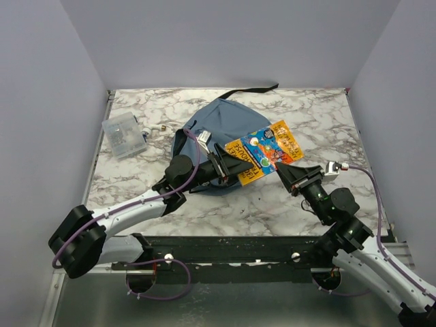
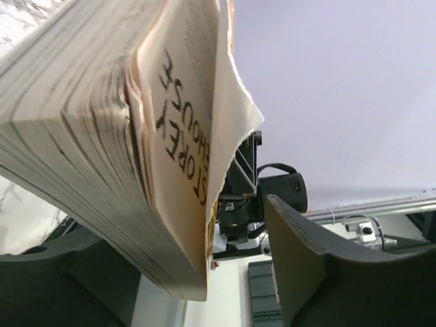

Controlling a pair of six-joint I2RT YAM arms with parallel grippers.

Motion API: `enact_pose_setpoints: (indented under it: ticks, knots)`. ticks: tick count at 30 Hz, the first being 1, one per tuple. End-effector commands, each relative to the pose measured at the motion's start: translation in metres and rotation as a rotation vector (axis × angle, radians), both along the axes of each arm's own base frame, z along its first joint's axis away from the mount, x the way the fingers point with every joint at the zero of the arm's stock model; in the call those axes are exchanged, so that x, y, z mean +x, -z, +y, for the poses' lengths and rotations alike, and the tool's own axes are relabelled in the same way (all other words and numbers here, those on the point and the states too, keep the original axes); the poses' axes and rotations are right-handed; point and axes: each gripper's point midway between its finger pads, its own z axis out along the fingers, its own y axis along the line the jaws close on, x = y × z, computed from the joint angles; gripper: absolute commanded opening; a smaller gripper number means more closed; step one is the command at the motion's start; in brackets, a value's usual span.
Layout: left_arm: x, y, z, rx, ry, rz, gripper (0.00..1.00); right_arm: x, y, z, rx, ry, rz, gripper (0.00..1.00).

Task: Pack the student bag
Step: Pick up the book from the center of the board.

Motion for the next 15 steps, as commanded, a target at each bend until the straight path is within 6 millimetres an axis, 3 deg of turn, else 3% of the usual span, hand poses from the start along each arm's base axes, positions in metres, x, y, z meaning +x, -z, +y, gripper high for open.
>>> enact_pose_setpoints:
  ticks: [1, 3, 6, 8, 10, 15]
  knots:
    - [0.014, -0.01, -0.004, -0.014, -0.066, -0.071, 0.6, -0.006, -0.03, -0.002, 0.118, -0.015, -0.073, 0.01]
    - [0.02, -0.006, -0.005, -0.004, -0.086, -0.067, 0.53, -0.005, -0.03, -0.001, 0.118, -0.019, -0.075, 0.01]
    - [0.025, -0.007, -0.009, 0.01, -0.097, -0.1, 0.27, -0.001, -0.022, 0.0, 0.081, -0.007, -0.06, 0.01]
    - [0.026, -0.013, -0.007, 0.019, -0.108, -0.153, 0.13, 0.003, -0.011, -0.003, 0.009, 0.023, -0.036, 0.01]
    - [0.028, -0.016, 0.001, 0.053, -0.146, -0.201, 0.07, 0.007, 0.012, -0.011, -0.113, 0.07, 0.027, 0.01]
    - [0.039, -0.015, 0.043, 0.28, -0.293, -0.306, 0.0, 0.012, 0.042, -0.043, -0.417, 0.19, 0.06, 0.39]
